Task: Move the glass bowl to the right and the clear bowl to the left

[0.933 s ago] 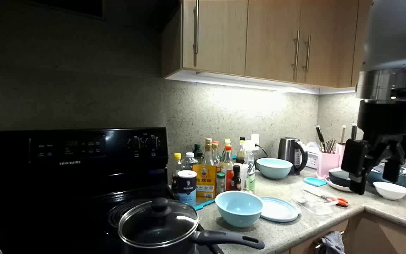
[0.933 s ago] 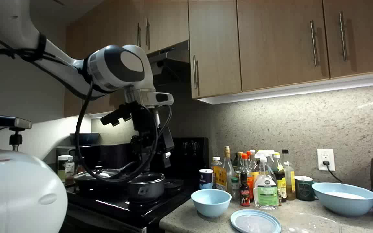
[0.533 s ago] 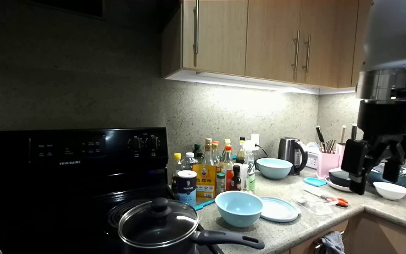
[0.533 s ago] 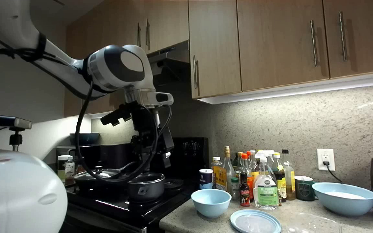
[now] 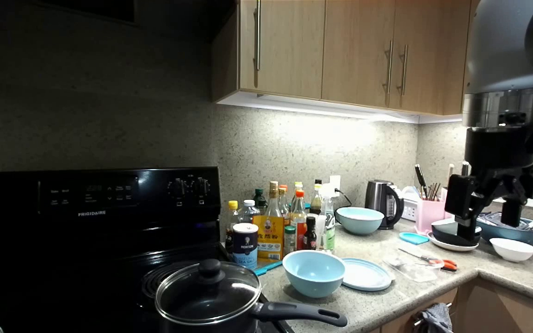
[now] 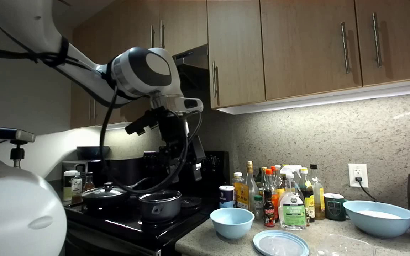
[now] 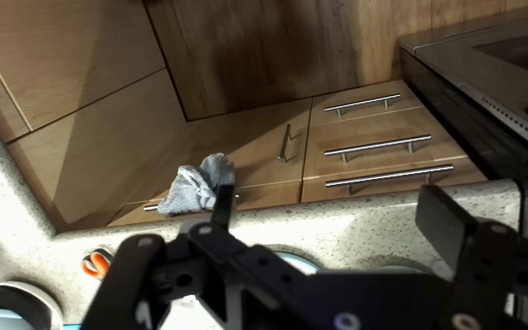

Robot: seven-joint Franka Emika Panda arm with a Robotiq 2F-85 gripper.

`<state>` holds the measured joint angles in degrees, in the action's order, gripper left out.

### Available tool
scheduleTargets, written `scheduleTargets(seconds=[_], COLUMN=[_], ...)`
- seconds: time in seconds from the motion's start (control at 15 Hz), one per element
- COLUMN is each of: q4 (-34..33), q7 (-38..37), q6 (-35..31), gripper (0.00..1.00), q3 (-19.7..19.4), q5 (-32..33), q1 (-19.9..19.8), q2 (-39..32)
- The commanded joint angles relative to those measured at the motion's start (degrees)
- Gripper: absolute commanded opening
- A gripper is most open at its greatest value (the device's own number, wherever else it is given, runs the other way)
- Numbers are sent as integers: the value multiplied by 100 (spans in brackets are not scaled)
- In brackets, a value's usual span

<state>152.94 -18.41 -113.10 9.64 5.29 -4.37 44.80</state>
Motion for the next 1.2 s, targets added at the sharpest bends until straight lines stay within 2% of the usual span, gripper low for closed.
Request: scheduleTargets(seconds=[0.0, 0.27, 0.33, 0.47, 0.8, 1.13], q4=[-750, -1509, -1096, -1242, -1299, -2387], q7=[77, -129, -41, -36, -48, -96], q6=[56, 128, 24, 22, -26, 57], gripper=[100, 100, 100, 100, 100, 100], q3=[-205, -331, -419, -477, -477, -709], q5=[479, 833, 729, 728, 704, 645], q1=[-380, -518, -371, -354, -327, -457], q2=[-976, -1855, -1361, -1588, -1618, -3034])
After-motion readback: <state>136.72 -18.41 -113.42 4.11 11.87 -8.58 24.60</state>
